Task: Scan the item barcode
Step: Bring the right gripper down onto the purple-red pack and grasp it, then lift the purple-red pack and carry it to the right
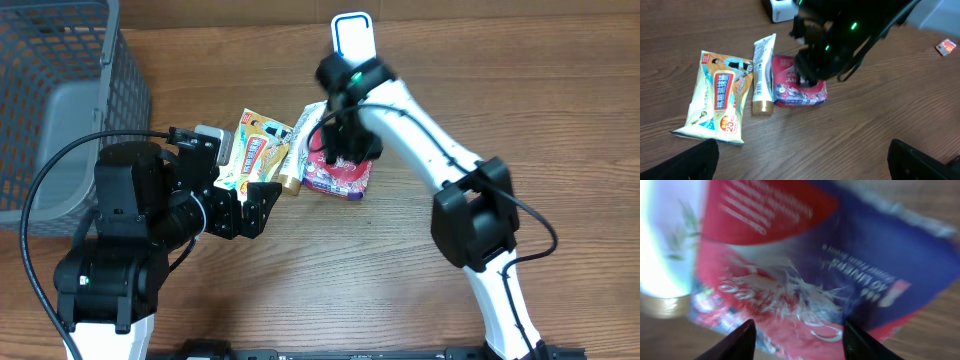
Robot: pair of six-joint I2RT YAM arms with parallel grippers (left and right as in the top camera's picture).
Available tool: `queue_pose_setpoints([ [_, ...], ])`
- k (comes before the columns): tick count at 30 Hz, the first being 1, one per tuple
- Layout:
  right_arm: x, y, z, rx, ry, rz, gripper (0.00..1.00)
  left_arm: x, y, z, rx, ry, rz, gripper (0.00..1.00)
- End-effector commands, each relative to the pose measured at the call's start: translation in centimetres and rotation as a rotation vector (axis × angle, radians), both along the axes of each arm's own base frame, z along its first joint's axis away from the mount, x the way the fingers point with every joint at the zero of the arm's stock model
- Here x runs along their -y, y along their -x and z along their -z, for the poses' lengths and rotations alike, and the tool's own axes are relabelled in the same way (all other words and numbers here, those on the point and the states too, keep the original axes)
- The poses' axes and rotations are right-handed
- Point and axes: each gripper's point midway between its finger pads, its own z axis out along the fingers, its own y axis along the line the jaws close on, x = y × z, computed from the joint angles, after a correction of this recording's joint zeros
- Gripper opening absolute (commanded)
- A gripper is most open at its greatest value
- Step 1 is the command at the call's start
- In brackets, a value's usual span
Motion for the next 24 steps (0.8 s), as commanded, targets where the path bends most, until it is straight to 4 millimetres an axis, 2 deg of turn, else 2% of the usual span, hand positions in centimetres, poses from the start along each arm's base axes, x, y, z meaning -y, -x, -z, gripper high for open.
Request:
queue_pose_setpoints([
  [1, 2.3, -0.3, 0.7, 0.042, 0.122, 0.123, 0.49, -0.3, -0.2, -0.7, 0.031, -0.017, 0.003, 1.0],
  [3, 3.4, -0.1, 1.0, 0.047, 0.177, 0.145, 0.46, -0.3, -0.2, -0.7, 0.031, -0.017, 0.003, 1.0],
  [7, 6.9, -0.7, 0.6, 0.071, 0.307, 0.171, 0.46, -0.3, -0.2, -0.7, 0.031, -0.017, 0.003, 1.0],
  [11, 10.9, -1.4, -1.1, 0.095, 0.441, 0.211, 0.47, -0.3, -0.2, -0.7, 0.031, -0.017, 0.003, 1.0],
  [14, 12.1, -1.9, -2.7, 0.104, 0.463, 0.223, 0.48, -0.3, -0.2, -0.7, 0.031, -0.017, 0.003, 1.0],
  [18, 10.6, -2.3, -4.2, 0.104, 0.381, 0.12, 0.53, -0.3, -0.2, -0.7, 0.031, -0.017, 0.003, 1.0],
  [20, 8.6, -2.1, -4.5, 0.089, 0.298, 0.033, 0.55, -0.3, -0.2, -0.7, 0.031, -0.017, 0.003, 1.0],
  [24, 3.9, -0.2, -4.4, 0.043, 0.137, -0.165, 0.6, -0.3, -0.2, -0.7, 0.031, -0.017, 0.003, 1.0],
])
